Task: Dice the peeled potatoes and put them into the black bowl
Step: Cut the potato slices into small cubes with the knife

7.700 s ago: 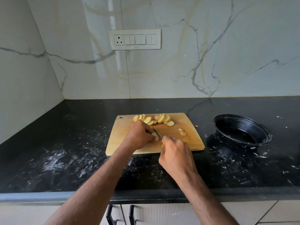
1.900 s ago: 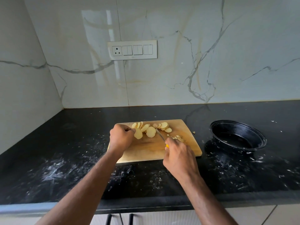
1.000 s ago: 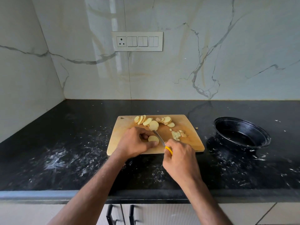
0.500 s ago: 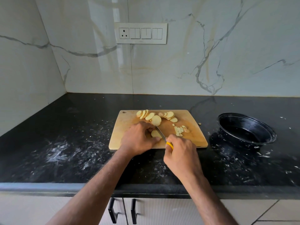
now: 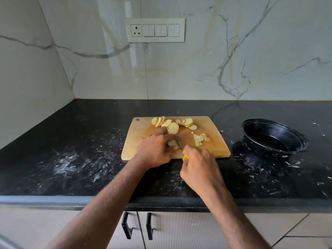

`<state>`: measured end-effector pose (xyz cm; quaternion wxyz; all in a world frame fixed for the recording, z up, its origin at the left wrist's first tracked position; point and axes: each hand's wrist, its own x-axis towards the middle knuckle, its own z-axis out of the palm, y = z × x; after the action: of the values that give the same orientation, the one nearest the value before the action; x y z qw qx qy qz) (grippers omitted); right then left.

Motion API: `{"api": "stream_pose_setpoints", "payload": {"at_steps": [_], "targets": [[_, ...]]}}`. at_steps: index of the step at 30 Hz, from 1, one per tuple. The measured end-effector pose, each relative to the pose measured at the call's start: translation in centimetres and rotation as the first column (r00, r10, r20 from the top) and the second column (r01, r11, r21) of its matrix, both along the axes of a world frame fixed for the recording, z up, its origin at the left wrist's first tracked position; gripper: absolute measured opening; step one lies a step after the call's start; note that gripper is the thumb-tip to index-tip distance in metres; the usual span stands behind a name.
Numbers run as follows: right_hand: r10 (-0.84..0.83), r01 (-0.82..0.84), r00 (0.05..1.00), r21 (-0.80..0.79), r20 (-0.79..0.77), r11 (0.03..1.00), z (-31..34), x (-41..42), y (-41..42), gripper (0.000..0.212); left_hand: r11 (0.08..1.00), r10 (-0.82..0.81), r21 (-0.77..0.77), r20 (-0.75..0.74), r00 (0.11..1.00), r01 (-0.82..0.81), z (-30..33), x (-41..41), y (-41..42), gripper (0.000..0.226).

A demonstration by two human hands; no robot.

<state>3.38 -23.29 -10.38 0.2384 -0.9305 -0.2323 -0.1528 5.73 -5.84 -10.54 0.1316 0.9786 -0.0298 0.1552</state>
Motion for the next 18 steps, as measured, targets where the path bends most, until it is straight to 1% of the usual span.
{"api": "stream_pose_setpoints", "payload": {"at_steps": [4, 8, 10, 12, 15, 18], "targets": [[-0.01, 0.01, 1.0, 0.01, -0.008, 1.0, -0.2, -0.9, -1.0, 0.004, 1.0, -0.008, 0.001, 0.0, 1.0, 0.008, 0.0, 0.0, 0.0, 0.038], [-0.003, 0.004, 1.0, 0.021, -0.011, 1.0, -0.3, -1.7, -2.3, 0.007, 1.0, -0.008, 0.005, 0.001, 1.0, 0.008, -0.2, 0.1, 0.1, 0.038], [-0.011, 0.011, 1.0, 0.02, -0.006, 1.0, -0.2, -2.1, -3.1, 0.005, 1.0, -0.016, -0.002, 0.004, 1.0, 0.016, -0.4, 0.0, 0.1, 0.037], [-0.043, 0.042, 0.999, 0.058, 0.021, 0.997, -0.1, -2.1, -3.8, 0.004, 1.0, -0.022, -0.013, 0.007, 1.0, 0.022, -0.4, 0.0, 0.1, 0.037], [-0.076, 0.065, 0.996, 0.178, 0.056, 0.982, 0.2, -1.9, -3.8, 0.007, 0.997, -0.011, -0.076, 0.006, 1.0, 0.012, -0.3, 0.0, 0.2, 0.048], [-0.075, 0.06, 0.994, 0.171, 0.084, 0.983, 0.3, -1.3, -2.2, 0.007, 0.981, 0.04, -0.191, 0.019, 0.999, -0.036, -0.4, 0.0, 0.4, 0.065]]}}
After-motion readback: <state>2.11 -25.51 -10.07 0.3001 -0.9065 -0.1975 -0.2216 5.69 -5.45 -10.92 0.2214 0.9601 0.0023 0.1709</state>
